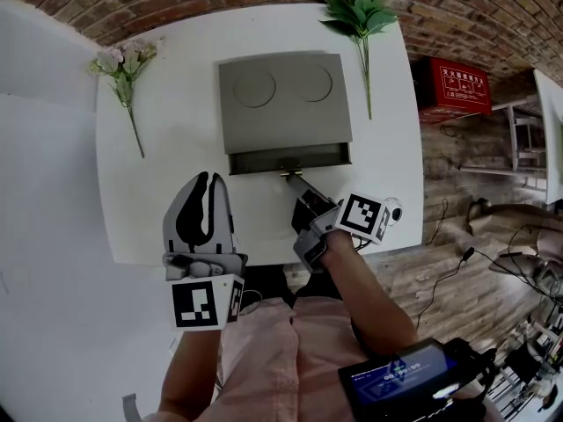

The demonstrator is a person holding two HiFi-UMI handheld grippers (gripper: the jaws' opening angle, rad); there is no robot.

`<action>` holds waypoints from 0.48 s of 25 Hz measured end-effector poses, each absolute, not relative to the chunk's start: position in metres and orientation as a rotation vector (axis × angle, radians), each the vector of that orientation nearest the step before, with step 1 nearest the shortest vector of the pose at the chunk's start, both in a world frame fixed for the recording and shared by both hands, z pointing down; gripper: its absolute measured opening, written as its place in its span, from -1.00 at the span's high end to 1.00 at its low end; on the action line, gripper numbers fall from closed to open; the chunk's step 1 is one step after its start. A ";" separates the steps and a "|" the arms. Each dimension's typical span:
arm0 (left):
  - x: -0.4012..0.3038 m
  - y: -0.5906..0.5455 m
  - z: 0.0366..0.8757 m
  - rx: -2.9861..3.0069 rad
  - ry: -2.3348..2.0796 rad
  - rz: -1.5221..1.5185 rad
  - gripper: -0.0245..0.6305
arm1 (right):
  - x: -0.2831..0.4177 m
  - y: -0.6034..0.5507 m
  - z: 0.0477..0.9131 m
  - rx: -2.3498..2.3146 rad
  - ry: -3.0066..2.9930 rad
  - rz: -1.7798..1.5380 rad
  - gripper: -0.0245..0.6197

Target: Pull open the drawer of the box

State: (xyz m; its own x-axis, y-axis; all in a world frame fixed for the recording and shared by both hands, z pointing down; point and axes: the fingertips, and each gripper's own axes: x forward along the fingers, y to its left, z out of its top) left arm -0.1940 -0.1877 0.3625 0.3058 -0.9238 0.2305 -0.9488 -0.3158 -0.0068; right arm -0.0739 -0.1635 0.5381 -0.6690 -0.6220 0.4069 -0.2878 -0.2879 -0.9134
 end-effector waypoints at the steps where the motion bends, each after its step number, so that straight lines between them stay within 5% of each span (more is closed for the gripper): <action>1: -0.194 -0.187 0.362 2.432 -1.753 0.288 0.78 | -0.074 -0.163 0.538 -1.136 1.713 -2.049 0.82; 12: -0.198 -0.188 0.354 2.490 -1.715 0.260 0.78 | -0.076 -0.165 0.535 -1.109 1.736 -1.996 0.82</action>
State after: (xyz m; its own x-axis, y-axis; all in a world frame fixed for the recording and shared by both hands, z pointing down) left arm -0.1977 -0.1882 0.3541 0.3487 -0.9155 0.2007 -0.9338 -0.3577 -0.0091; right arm -0.0756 -0.1652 0.5347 -0.6695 -0.6471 0.3646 -0.2714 -0.2438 -0.9311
